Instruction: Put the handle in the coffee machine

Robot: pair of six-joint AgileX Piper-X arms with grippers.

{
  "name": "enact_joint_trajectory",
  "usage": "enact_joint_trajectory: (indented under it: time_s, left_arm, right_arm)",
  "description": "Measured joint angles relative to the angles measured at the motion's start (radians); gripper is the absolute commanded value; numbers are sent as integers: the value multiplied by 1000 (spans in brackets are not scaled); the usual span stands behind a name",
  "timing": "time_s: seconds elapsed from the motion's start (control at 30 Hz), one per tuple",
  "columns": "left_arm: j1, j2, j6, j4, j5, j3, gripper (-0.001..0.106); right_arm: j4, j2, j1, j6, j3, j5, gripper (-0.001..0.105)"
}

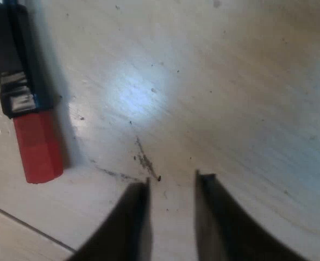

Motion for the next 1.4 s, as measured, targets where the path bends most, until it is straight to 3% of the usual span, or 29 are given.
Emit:
enact_joint_trajectory:
  time_s: [0.03,0.2,0.33,1.0,1.2,1.27,1.4]
  left_arm:
    - [0,4,0,-4,-7,5,82]
    - [0,25,0,-59,-30,43,82]
    - [0,55,0,-81,-31,67,82]
    - [0,129,24,-123,-75,88,82]
    - [0,129,23,-113,-96,88,82]
    - [9,129,23,-87,-133,88,82]
    - [59,125,31,-46,-152,88,82]
  right_arm:
    - [-6,22,11,10,0,2,0]
    - [-58,134,51,88,0,2,0]
    - [-84,235,60,113,-2,-18,0]
    - [-215,481,118,114,-2,-103,0]
    - [-249,509,195,174,-8,-102,0]
    - [-256,512,227,203,-11,-74,0]
    - [-299,515,279,263,-13,-76,0]
